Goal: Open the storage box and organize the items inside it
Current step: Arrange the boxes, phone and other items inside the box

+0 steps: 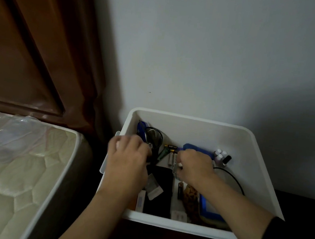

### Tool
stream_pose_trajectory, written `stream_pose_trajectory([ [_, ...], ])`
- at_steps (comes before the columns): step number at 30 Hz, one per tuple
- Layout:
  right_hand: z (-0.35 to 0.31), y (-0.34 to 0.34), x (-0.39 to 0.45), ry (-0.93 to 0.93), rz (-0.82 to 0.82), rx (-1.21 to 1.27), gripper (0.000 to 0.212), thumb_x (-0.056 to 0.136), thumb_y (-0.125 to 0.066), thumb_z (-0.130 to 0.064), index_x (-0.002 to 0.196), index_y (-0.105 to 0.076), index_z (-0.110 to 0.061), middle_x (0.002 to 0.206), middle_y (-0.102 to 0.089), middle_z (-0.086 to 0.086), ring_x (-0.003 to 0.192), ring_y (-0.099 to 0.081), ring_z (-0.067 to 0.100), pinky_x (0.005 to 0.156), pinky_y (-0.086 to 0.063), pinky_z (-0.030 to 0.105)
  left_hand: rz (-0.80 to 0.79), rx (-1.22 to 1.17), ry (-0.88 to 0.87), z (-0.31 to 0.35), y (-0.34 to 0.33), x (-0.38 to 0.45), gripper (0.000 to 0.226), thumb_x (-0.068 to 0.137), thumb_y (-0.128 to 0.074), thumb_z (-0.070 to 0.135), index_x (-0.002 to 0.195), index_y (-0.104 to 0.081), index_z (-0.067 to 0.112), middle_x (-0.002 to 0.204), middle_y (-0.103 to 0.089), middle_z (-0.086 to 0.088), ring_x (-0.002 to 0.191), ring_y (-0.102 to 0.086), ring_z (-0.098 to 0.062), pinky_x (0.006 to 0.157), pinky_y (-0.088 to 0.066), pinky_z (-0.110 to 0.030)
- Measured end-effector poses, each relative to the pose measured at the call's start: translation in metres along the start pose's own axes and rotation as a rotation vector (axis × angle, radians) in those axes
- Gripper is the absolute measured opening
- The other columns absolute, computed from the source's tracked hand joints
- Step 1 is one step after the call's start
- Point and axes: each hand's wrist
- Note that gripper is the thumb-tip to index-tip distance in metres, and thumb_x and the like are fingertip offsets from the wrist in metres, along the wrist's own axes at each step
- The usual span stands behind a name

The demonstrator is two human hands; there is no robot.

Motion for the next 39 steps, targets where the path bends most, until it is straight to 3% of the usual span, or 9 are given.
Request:
stream_pose_trajectory([
  [3,-0.003,-0.007,0.000,0.034,-0.096,-0.097,0.022,0.092,-0.071,-0.031,0.111,-0.069,-0.019,0.110,-0.069,0.003,0.101,-0.068,0.026,0.082,-0.056,0.035,0.127,-0.100,0.223,-0.001,-0.003,0.000,0.048,0.088,-0.063,0.011,0.136,-0.057,0.014,0.137,-0.052,-0.014,0.126,-0.051,-0.036,0.101,-0.050,-0.049],
  [7,-0.009,-0.015,0.006,0.037,-0.111,-0.208,0.026,0.094,-0.070,-0.018,0.119,-0.064,-0.018,0.115,-0.069,0.004,0.106,-0.068,0.025,0.087,-0.057,0.039,-0.018,0.001,0.230,0.005,-0.004,0.004,0.065,0.095,-0.053,0.027,0.155,-0.030,0.016,0.160,-0.027,-0.016,0.137,-0.046,-0.033,0.098,-0.055,-0.041],
  [12,-0.007,-0.020,0.005,0.042,-0.098,-0.223,0.036,0.094,-0.067,-0.024,0.129,-0.064,-0.016,0.109,-0.069,0.002,0.100,-0.070,0.024,0.079,-0.056,0.036,-0.056,0.067,0.225,0.003,-0.005,0.004,0.053,0.097,-0.049,0.030,0.147,-0.039,0.018,0.164,-0.022,-0.018,0.139,-0.045,-0.033,0.094,-0.057,-0.038],
  [18,-0.012,-0.014,0.005,0.067,-0.082,-0.246,0.032,0.090,-0.074,-0.040,0.112,-0.064,-0.018,0.103,-0.069,0.001,0.094,-0.069,0.022,0.077,-0.058,0.037,-0.077,0.077,0.236,0.003,-0.007,0.006,0.049,0.093,-0.051,0.029,0.140,-0.043,0.020,0.163,-0.021,-0.017,0.137,-0.045,-0.033,0.094,-0.055,-0.037],
  [24,-0.017,-0.018,0.006,0.099,-0.095,-0.315,0.024,0.098,-0.063,-0.017,0.122,-0.064,-0.014,0.108,-0.071,0.004,0.097,-0.071,0.023,0.080,-0.061,0.038,-0.081,0.075,0.231,0.003,-0.007,0.006,0.049,0.091,-0.052,0.029,0.138,-0.045,0.018,0.163,-0.022,-0.019,0.137,-0.045,-0.035,0.094,-0.055,-0.039],
  [29,-0.013,-0.009,0.006,-0.002,-0.089,-0.159,0.014,0.097,-0.064,-0.024,0.106,-0.070,-0.017,0.094,-0.070,0.001,0.085,-0.070,0.021,0.073,-0.059,0.035,-0.087,0.053,0.233,0.003,-0.006,0.006,0.051,0.091,-0.055,0.030,0.139,-0.042,0.018,0.164,-0.019,-0.019,0.142,-0.042,-0.036,0.100,-0.053,-0.042],
  [33,-0.011,0.002,-0.001,-0.081,0.031,-0.010,0.017,0.088,-0.065,-0.030,0.080,-0.075,-0.021,0.074,-0.066,-0.005,0.070,-0.065,0.019,0.057,-0.044,0.026,-0.077,0.051,0.228,0.003,-0.007,0.006,0.049,0.092,-0.052,0.029,0.138,-0.043,0.018,0.164,-0.019,-0.019,0.141,-0.042,-0.036,0.100,-0.053,-0.042],
  [36,-0.026,0.005,-0.002,-0.053,0.008,0.119,0.017,0.083,-0.069,-0.038,0.077,-0.077,-0.024,0.075,-0.070,-0.006,0.073,-0.068,0.018,0.064,-0.056,0.028,-0.076,0.056,0.228,0.002,-0.008,0.007,0.049,0.092,-0.054,0.032,0.138,-0.043,0.018,0.163,-0.020,-0.018,0.141,-0.042,-0.035,0.099,-0.053,-0.042],
  [39,-0.043,-0.003,0.000,-0.011,-0.081,0.247,0.018,0.082,-0.074,-0.045,0.079,-0.068,-0.029,0.080,-0.067,-0.009,0.079,-0.066,0.015,0.068,-0.056,0.031,-0.067,0.063,0.228,0.003,-0.007,0.006,0.045,0.093,-0.051,0.029,0.136,-0.045,0.019,0.163,-0.021,-0.017,0.140,-0.042,-0.034,0.098,-0.053,-0.041],
])
Point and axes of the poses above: each hand's wrist, its own x-axis towards the middle knuckle, its own y-axis out of the back of the hand, z = x × y
